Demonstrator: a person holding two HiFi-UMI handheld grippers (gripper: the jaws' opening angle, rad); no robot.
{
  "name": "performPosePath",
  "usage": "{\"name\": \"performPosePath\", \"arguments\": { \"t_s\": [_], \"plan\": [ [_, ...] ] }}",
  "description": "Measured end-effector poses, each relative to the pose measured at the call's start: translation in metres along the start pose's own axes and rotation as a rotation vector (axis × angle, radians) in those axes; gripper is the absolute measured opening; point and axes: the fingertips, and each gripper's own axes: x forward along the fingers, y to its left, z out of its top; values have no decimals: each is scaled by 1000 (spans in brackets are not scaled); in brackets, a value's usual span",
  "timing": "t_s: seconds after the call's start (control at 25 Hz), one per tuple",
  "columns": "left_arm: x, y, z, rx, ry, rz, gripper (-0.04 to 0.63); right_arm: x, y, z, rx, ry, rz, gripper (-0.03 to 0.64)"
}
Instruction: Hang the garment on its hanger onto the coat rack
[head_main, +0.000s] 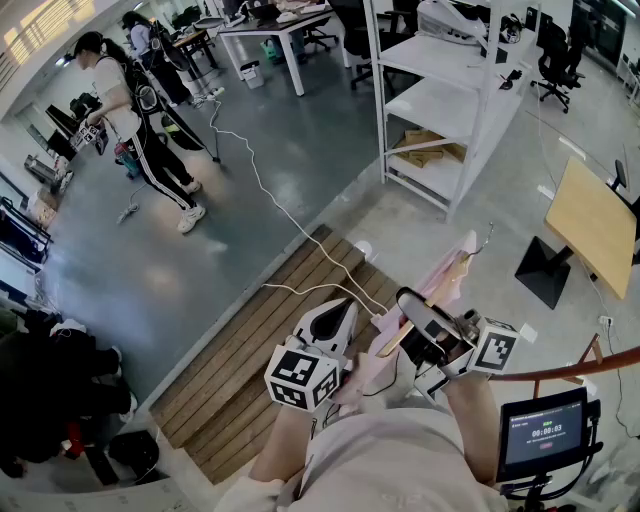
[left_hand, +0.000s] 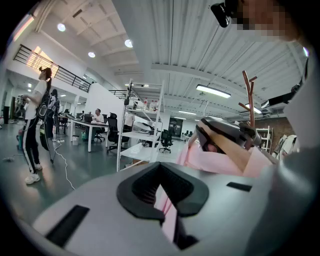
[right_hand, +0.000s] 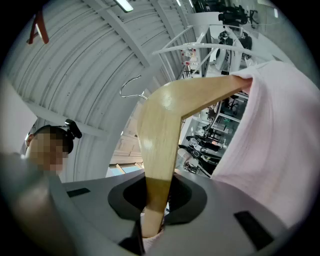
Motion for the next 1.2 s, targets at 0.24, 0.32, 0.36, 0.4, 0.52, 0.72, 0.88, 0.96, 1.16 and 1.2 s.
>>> {"name": "performPosePath", "arguments": {
  "t_s": [0.24,0.32,0.36,0.4,0.52,0.72,0.88,0.96,1.16,1.2],
  "plan": [
    [12,-19,3,11,-34,8,6,-11,1,5,-13,51,27,57],
    [18,-22,7,22,-42,-1,6,-15,-1,10,-39,53,24,55],
    [23,-24,8,26,-43,-6,6,-17,-2,14,-51,51,21,55],
    [29,-26,9,30,-43,-11,6,-21,-5,19,-63,49,16,55],
    [52,-36,17,46,-32,-39,6,-29,-12,39,-94,45,-3,54],
    [74,-42,28,68,-21,-92,6,-29,-19,60,-135,25,-37,54],
    [95,-52,44,99,-18,-146,6,-31,-19,86,-164,-10,-43,54],
    [106,-60,56,114,-23,-175,6,-34,-15,103,-170,-34,-41,54],
    [140,-88,87,162,-35,-254,6,-49,-7,153,-177,-107,-43,54],
    [144,-93,92,172,-41,-272,6,-53,-4,159,-181,-120,-45,54]
  ]
}}
